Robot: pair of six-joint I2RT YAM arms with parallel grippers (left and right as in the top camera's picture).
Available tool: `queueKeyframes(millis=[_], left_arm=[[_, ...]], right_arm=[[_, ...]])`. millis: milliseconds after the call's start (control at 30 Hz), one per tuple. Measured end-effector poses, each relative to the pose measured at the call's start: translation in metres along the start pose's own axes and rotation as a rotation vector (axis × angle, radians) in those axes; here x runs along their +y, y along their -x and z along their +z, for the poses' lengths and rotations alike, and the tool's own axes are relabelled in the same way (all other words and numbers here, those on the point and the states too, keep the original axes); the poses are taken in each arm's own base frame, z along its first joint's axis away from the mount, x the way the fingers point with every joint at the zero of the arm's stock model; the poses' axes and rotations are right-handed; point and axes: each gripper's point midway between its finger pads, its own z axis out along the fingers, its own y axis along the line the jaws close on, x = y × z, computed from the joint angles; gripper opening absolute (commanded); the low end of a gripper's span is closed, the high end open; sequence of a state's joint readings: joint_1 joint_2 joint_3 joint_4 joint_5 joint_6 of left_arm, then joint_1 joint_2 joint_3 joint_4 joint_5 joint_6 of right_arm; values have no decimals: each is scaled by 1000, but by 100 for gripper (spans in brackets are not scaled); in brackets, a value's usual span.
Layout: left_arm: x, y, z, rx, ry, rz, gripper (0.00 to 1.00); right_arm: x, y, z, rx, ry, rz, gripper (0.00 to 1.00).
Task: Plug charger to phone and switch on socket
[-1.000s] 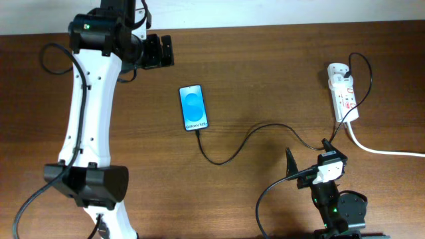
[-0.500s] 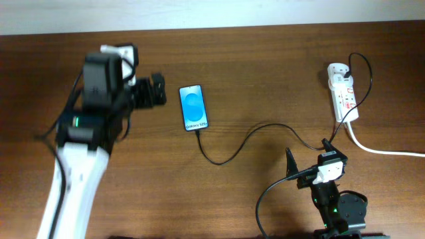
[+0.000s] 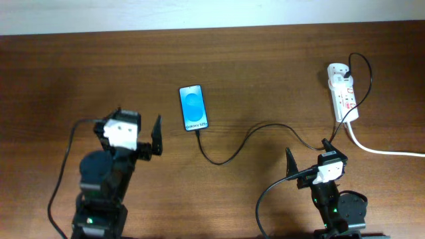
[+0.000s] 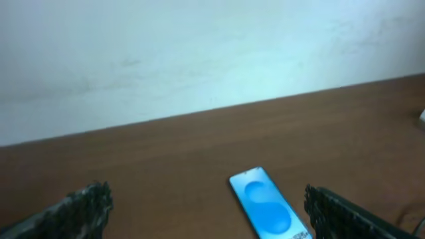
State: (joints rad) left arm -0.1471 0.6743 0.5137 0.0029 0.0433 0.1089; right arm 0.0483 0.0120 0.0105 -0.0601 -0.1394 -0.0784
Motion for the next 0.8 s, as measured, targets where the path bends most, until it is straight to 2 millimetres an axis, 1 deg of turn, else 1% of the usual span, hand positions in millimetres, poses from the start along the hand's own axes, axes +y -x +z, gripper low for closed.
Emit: queueKeyframes(millis=[67,167,333,467,633,733,800], left_arm=[[-1,-6,-8,-53,7,41,99],[-1,-23,-20,-83,19,91,99],[11,-46,-34,-112,85,119,99],[16,-64,-37,-118,116,128,99],[16,-74,-40,-163,128,137,99],[14,-89,-41,-140,124,137,99],[13,-91,-42,-139,125,142,99]], right_arm=[[0,0,0,0,0,0,98],[0,0,0,0,0,0,98],[0,0,0,0,0,0,98],[0,0,0,0,0,0,98],[0,0,0,0,0,0,98],[0,0,0,0,0,0,98],[0,0,0,0,0,0,98]])
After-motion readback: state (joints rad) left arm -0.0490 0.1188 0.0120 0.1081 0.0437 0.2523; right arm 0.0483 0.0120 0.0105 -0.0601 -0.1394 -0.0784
